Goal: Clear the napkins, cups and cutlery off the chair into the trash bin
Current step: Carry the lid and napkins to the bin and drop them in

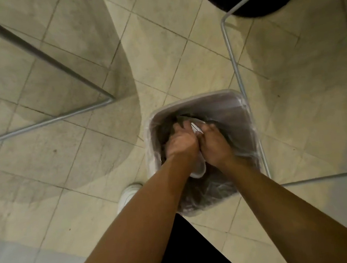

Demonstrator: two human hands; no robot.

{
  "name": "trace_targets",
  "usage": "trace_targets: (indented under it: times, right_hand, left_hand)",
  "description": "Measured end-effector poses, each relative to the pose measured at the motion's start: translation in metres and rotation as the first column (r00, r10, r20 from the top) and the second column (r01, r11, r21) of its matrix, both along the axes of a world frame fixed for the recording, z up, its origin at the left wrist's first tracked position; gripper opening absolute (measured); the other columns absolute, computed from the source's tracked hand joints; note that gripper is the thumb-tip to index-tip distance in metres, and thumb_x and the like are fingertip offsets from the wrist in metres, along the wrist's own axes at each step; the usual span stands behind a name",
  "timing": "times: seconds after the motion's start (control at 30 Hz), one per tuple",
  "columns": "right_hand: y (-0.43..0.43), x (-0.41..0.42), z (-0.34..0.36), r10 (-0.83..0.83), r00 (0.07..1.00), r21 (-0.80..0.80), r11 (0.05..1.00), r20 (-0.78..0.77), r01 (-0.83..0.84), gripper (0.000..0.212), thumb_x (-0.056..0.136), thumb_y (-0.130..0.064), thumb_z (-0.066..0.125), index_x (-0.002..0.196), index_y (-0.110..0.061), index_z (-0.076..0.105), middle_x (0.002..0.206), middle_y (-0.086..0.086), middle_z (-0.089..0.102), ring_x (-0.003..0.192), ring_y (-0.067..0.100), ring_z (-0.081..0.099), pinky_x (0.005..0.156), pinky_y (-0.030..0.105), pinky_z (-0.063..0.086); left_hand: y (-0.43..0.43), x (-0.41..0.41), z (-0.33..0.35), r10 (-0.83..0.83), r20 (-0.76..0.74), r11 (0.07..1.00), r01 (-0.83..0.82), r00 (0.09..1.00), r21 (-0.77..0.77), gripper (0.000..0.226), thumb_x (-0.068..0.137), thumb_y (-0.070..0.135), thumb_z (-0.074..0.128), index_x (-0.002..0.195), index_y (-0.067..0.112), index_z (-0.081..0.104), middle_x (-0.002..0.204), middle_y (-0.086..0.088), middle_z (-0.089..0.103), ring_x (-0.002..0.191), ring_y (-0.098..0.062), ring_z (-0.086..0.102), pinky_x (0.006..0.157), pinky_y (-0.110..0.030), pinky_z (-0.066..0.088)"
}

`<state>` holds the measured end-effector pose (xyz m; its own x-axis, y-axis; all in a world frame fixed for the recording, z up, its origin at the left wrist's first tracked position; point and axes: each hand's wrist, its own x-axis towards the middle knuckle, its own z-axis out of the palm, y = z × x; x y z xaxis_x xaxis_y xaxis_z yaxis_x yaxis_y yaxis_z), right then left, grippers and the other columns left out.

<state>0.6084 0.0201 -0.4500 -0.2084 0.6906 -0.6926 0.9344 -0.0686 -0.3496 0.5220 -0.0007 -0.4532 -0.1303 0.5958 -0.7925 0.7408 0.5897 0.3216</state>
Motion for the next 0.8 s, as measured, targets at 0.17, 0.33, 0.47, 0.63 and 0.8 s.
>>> trace_targets:
  times: [0.17, 0.33, 0.47, 0.63, 0.8]
  right_hand:
    - [-0.002, 0.005, -0.012, 0.001, 0.999, -0.087, 0.996, 0.032, 0.001, 0.046, 0.097, -0.018, 0.039, 0.143, -0.015, 0.035, 0.147, 0.013, 0.037, 0.132, 0.031, 0.039, 0.109, 0.039, 0.032]
    - [-0.005, 0.006, 0.008, 0.007, 0.999, -0.067, 0.998, 0.036, -0.005, 0.045, 0.098, -0.016, 0.039, 0.143, -0.014, 0.035, 0.147, 0.013, 0.034, 0.133, 0.030, 0.037, 0.109, 0.039, 0.032]
    - [-0.004, -0.001, 0.047, 0.027, 1.000, -0.048, 0.999, 0.007, -0.027, 0.045, 0.096, -0.013, 0.043, 0.140, -0.013, 0.038, 0.142, 0.013, 0.038, 0.126, 0.029, 0.042, 0.105, 0.040, 0.036]
    - [-0.006, -0.015, 0.107, 0.034, 0.996, -0.012, 0.999, -0.080, -0.035, 0.047, 0.093, -0.012, 0.052, 0.138, -0.010, 0.041, 0.141, 0.012, 0.039, 0.127, 0.028, 0.042, 0.106, 0.036, 0.034]
    - [-0.001, -0.040, 0.178, 0.079, 0.993, 0.034, 0.996, -0.085, -0.077, 0.042, 0.093, -0.017, 0.053, 0.134, -0.017, 0.045, 0.132, 0.006, 0.043, 0.117, 0.025, 0.048, 0.101, 0.034, 0.037]
  left_hand:
    - [0.004, 0.001, -0.005, -0.068, -0.051, 0.997, 0.067, 0.996, -0.029, 0.065, 0.089, 0.019, 0.054, 0.141, 0.008, 0.017, 0.135, -0.019, 0.030, 0.118, -0.038, 0.045, 0.087, -0.046, 0.045]
    - [0.004, -0.003, 0.014, -0.036, -0.073, 0.999, 0.037, 0.997, 0.023, 0.057, 0.093, 0.020, 0.050, 0.140, 0.008, 0.020, 0.140, -0.016, 0.026, 0.125, -0.032, 0.035, 0.089, -0.038, 0.044]
    - [-0.003, -0.012, 0.056, 0.000, -0.027, 0.996, 0.002, 1.000, 0.087, 0.063, 0.086, 0.011, 0.058, 0.139, 0.010, 0.023, 0.140, -0.014, 0.026, 0.124, -0.031, 0.036, 0.093, -0.037, 0.042]
    - [-0.012, -0.032, 0.120, 0.072, 0.027, 0.969, -0.077, 0.997, 0.234, 0.051, 0.081, 0.004, 0.057, 0.128, 0.008, 0.038, 0.130, -0.015, 0.039, 0.114, -0.031, 0.047, 0.091, -0.035, 0.041]
    - [-0.022, -0.059, 0.197, 0.154, 0.091, 0.904, -0.177, 0.984, 0.389, 0.042, 0.084, 0.012, 0.056, 0.124, 0.013, 0.045, 0.120, -0.010, 0.048, 0.108, -0.028, 0.050, 0.086, -0.035, 0.045]
